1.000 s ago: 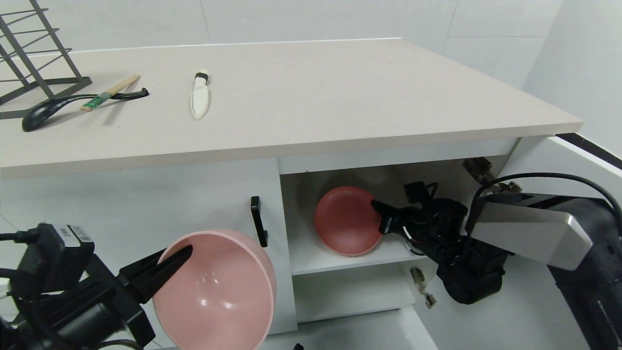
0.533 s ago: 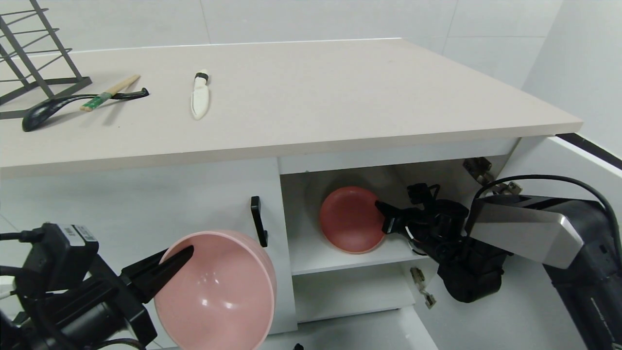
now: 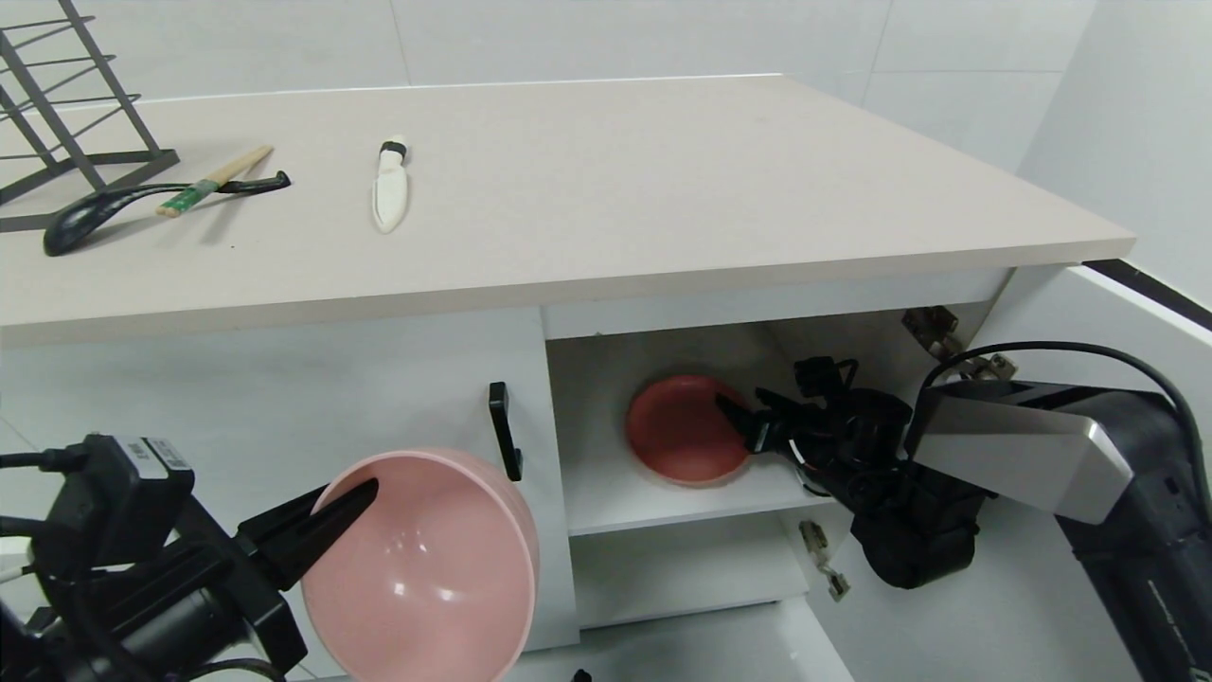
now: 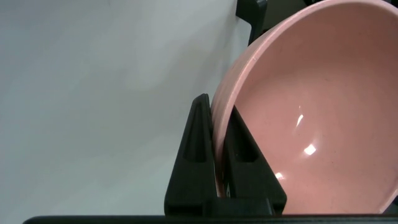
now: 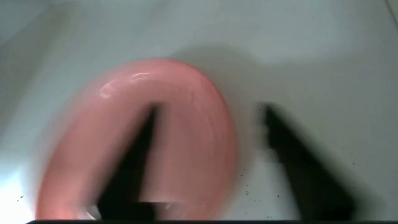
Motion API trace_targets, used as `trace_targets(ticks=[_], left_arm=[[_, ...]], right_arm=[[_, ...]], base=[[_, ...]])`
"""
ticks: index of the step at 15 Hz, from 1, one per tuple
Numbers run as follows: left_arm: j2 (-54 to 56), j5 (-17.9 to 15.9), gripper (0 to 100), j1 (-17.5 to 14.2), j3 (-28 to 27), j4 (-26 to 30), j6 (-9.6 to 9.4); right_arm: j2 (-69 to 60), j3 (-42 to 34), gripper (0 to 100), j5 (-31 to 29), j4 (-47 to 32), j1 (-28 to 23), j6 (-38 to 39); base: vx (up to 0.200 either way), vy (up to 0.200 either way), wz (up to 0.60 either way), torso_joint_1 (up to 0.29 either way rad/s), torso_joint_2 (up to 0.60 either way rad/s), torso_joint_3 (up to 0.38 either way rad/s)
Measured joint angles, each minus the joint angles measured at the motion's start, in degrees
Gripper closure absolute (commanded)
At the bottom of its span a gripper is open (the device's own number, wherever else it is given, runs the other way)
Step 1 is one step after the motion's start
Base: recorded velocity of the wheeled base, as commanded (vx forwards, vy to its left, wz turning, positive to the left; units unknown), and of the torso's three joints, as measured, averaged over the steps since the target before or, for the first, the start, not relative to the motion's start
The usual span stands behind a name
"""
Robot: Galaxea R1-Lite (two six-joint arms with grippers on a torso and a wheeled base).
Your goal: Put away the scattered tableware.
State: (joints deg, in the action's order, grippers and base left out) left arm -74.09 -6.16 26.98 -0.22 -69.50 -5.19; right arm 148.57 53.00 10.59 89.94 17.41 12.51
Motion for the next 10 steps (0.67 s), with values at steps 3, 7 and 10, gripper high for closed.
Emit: trace_targets(ticks=[3,7,10], left_arm=[[-0.2,0.0,100,-0.1,-0.2,0.0,0.02],[-0.2,0.2,100,0.1,-0.9,-0.1,-2.96],[-1.4,-0.1,100,2.4,-3.6,0.1,-12.24]], right_arm=[[-1.0,-1.5,0,-1.0,0.0,0.2,-1.6],[-7.4,-8.6,0,-1.8,0.0,2.2,-5.2],[-16.1,-19.3,0,-1.9,0.0,5.5,-5.8]], base=[[0.000,0.000,0.00,0.000,0.00,0.000],[0.000,0.000,0.00,0.000,0.00,0.000],[0.000,0.000,0.00,0.000,0.00,0.000]])
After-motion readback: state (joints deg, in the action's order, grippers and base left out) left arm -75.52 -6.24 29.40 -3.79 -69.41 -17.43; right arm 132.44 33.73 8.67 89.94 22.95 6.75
